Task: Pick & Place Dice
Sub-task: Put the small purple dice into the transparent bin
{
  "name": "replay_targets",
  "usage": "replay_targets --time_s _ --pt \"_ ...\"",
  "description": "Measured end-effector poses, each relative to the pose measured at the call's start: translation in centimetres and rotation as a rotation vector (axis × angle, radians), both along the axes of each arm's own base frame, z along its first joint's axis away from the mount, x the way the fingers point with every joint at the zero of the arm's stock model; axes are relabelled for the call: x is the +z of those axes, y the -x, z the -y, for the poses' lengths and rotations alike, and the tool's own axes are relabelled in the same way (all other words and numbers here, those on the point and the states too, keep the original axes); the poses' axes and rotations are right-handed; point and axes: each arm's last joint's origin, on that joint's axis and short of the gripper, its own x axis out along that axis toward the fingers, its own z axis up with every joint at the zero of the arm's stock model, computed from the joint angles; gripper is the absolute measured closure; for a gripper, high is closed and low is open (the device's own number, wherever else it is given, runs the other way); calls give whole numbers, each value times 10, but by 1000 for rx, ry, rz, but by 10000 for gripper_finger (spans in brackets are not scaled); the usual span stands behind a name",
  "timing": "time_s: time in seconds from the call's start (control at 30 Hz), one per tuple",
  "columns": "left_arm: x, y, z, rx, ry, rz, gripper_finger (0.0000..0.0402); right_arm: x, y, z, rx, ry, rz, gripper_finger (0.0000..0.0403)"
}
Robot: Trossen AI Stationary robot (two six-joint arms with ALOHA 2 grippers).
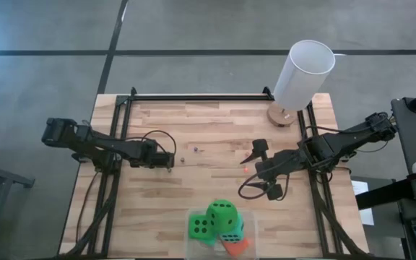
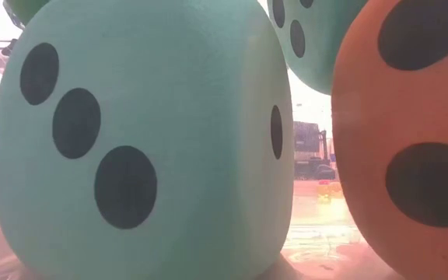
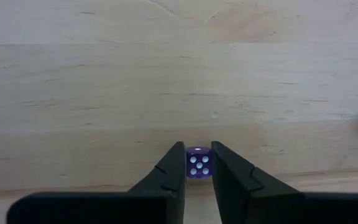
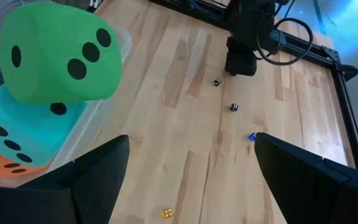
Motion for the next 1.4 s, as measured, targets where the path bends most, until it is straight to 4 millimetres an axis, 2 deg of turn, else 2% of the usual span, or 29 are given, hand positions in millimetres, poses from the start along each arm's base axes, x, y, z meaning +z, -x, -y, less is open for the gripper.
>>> replay_targets --time_s 0.23,0.5,1.0,1.23,1.4 --pt "1 0 0 -23 -3 -2 345 0 0 0 18 25 2 60" --pt "14 3 0 -40 -29 69 345 0 0 0 19 25 2 60" --pt "65 23 -2 -230 -136 327 344 0 0 0 16 22 2 60" --pt "93 23 0 -426 -251 550 343 0 0 0 18 25 2 60" --pt "117 17 6 -708 -395 741 343 0 0 0 19 26 1 60"
